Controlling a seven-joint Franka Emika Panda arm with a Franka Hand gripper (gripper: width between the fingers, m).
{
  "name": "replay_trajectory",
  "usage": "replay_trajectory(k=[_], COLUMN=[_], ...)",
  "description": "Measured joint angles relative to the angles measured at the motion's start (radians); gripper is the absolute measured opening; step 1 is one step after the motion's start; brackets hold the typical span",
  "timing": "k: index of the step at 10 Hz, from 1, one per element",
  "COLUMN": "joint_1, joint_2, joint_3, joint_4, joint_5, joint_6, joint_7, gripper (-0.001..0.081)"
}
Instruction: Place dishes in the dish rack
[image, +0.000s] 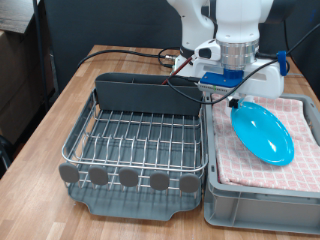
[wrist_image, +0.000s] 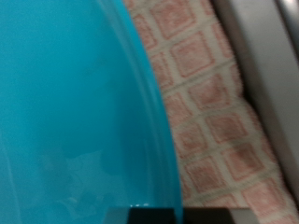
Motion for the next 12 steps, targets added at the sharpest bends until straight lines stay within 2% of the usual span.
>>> replay_trajectory(k=[3, 5, 9, 11, 12], joint_1=[-0.008, -0.008, -0.003, 0.0, 0.0], joint_2=[-0.066, -0.097, -0.102, -0.076, -0.076], joint_3=[-0.005, 0.002, 0.032, 0.048, 0.047], joint_4=[0.038, 0.092, 0.234, 0.293, 0.292], joint_5=[-0.169, -0.26, -0.353, -0.376, -0.372], joint_6=[-0.141, -0.259, -0.459, -0.518, -0.514], joint_7=[0.066, 0.084, 0.063, 0.063, 0.063], gripper=[0.0016, 0.0016, 0.0016, 0.0016, 0.0016])
